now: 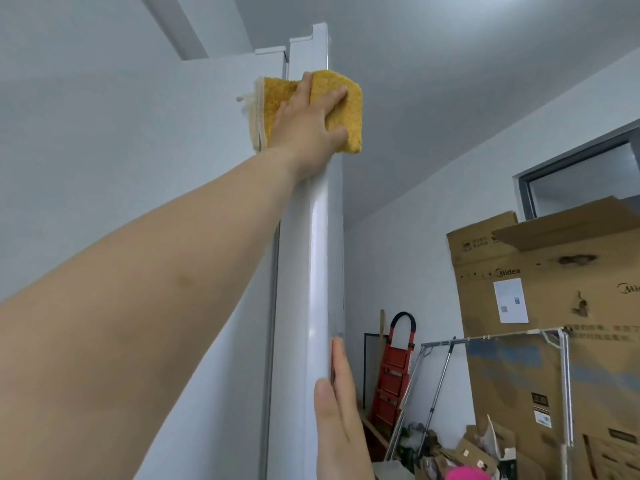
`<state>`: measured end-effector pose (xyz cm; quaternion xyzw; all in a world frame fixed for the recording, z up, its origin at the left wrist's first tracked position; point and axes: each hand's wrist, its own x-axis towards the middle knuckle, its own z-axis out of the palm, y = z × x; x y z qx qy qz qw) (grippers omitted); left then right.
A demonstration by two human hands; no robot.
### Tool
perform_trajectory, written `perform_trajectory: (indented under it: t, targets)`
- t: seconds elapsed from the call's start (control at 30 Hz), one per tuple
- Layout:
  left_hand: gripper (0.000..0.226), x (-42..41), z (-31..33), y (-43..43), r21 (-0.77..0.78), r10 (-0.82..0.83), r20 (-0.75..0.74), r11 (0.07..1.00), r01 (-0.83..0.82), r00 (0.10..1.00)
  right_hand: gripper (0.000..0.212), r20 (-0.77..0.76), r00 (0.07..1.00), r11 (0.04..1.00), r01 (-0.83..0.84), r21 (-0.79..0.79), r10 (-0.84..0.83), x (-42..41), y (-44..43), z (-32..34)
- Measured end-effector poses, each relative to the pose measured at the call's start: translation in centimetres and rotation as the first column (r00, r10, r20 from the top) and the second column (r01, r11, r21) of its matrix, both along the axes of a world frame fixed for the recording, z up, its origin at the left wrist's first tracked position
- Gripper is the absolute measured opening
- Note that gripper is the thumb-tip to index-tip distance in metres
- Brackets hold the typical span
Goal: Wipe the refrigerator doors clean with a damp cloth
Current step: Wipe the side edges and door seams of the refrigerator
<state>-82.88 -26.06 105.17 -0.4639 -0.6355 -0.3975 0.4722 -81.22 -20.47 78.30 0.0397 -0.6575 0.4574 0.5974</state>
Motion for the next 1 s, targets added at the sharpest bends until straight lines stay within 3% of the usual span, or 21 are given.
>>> perform_trajectory:
  t: [0.13,0.2,0.33,0.6,0.73,0.87,1.0]
  targets:
    - [0.057,-0.4,-0.4,0.2,0.01,-0.022,0.001,1.0,0.022,1.0,0.044,0.114,0.993,0.979,-0.053,0.198,0.031,0.7,-0.1,2.7]
    - [0.058,-0.6,-0.7,0.4,0.013,-0.021,-0.007,1.0,0.021,1.0,0.049,0.143,0.981,0.976,-0.156,0.153,0.134,0.8,0.1,5.2]
    - [0.057,-1.0,0.4,0.3,0.009,0.023,-0.048,1.0,-0.022,0.999,0.05,0.14,0.974,0.966,-0.202,0.16,0.18,0.3,-0.1,7.5]
    - [0.055,-1.0,1.4,1.2,0.105,-0.016,-0.044,0.994,0.021,0.999,0.051,0.105,0.98,0.96,-0.187,0.209,0.168,-0.4,0.8,6.9]
    - [0.055,-2.6,-1.6,1.0,0.037,-0.08,-0.119,0.996,0.085,0.99,0.051,0.114,0.979,0.958,-0.19,0.214,0.169,-0.4,0.8,6.9]
    - [0.055,-2.2,2.7,0.5,0.013,-0.005,-0.111,1.0,0.006,0.994,0.052,0.125,0.979,0.962,-0.183,0.201,0.16,-0.3,0.5,6.9]
    - [0.055,-2.0,7.8,0.3,-0.033,-0.033,-0.063,0.999,0.031,0.997,0.051,0.131,0.974,0.96,-0.209,0.187,0.186,-0.3,0.6,6.7]
